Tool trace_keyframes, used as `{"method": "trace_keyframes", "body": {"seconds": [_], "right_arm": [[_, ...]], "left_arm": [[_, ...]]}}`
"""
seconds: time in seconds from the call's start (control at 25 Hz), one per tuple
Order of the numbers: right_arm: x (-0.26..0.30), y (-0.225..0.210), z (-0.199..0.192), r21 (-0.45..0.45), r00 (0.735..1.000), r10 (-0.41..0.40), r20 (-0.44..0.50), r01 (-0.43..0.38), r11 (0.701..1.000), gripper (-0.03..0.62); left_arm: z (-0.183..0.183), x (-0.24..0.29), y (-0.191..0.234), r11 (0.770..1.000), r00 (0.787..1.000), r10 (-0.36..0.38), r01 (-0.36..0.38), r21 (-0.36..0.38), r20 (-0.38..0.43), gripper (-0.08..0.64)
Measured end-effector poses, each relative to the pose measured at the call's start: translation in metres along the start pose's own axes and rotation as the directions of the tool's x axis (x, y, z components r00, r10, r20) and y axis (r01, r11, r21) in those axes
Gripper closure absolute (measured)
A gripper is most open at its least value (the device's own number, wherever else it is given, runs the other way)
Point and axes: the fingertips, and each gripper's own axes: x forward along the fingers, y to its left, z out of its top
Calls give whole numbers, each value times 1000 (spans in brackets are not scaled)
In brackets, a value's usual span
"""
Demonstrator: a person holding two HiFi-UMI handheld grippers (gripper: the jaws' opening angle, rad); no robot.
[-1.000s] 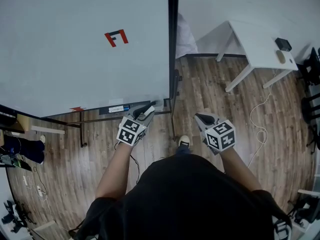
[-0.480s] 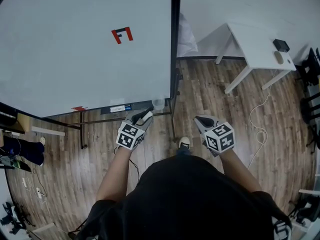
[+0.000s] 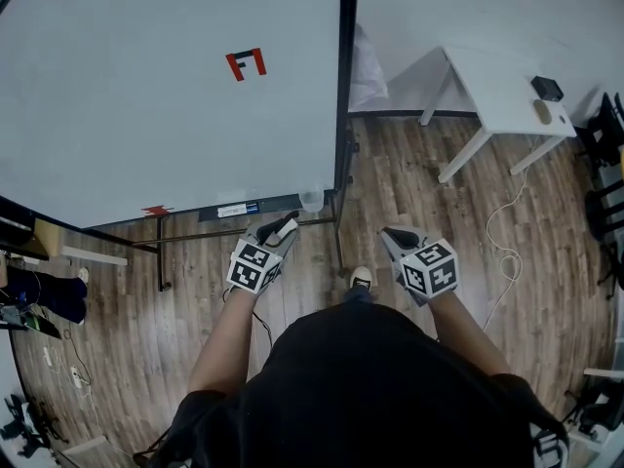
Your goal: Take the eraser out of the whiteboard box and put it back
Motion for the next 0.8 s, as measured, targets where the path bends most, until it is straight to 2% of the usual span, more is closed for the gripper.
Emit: {"method": "trace_keyframes", "body": {"seconds": [0.8], "right_arm": [[6,-8,0,-3,1000,6,-16,-6,1000,598]], "left_arm": [[8,8,5,1000,1000,2,-2,-3,-1,407]]}}
